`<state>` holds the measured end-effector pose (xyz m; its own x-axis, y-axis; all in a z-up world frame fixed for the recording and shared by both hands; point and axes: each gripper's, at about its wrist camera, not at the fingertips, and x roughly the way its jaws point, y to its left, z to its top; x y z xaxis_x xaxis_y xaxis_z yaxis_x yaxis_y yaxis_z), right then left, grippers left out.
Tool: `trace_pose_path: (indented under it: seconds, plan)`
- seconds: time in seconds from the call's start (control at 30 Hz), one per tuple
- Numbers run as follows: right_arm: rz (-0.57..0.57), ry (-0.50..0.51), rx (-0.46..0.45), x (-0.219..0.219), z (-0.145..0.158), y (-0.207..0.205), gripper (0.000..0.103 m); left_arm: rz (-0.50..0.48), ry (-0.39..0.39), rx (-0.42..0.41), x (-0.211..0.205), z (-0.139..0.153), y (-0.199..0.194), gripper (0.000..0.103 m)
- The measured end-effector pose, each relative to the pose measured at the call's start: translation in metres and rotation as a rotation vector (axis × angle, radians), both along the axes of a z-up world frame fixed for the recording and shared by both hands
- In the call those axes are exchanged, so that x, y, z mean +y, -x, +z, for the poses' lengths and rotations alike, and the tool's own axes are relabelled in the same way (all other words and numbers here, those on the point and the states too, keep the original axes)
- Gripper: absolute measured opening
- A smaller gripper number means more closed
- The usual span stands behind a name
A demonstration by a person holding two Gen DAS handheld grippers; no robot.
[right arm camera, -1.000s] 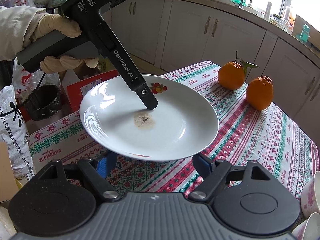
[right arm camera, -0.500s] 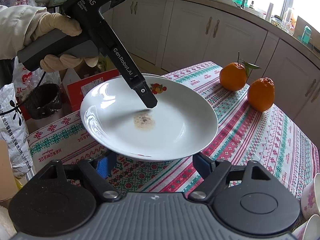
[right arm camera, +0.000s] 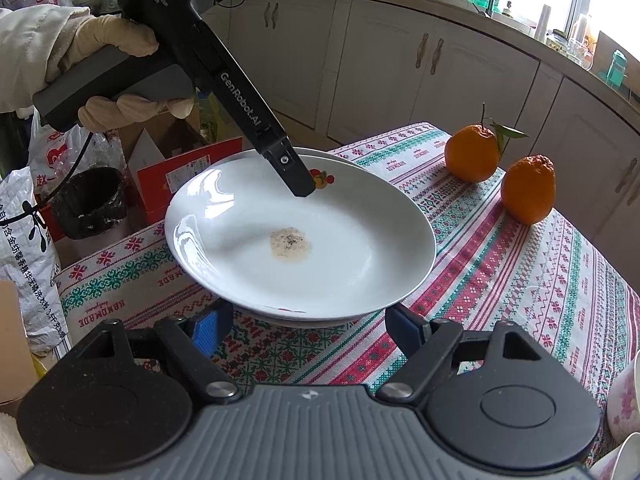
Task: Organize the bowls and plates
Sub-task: 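Lower the stained plate onto the stack and open both grippers, then move the right gripper to a white bowl beside the red box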
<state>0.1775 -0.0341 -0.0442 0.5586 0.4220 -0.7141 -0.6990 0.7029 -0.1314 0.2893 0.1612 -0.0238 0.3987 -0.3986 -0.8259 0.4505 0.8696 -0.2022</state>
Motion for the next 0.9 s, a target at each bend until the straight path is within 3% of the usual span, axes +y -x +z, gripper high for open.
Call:
trace_pose_path:
  seconds: [0.2,0.47,0.9]
  plan:
    - [-0.005,-0.009,0.012,-0.001,-0.001,-0.003,0.089,0.002,0.0,-0.004,-0.001,0.0,0.001,0.065]
    - [-0.036,-0.04,0.009,-0.011,0.005,-0.001,0.101,0.007,-0.026,-0.017,-0.006,0.002,0.002,0.068]
    - [-0.043,-0.062,0.003,-0.02,0.011,0.006,0.102,-0.015,-0.052,-0.114,-0.022,0.02,0.016,0.074]
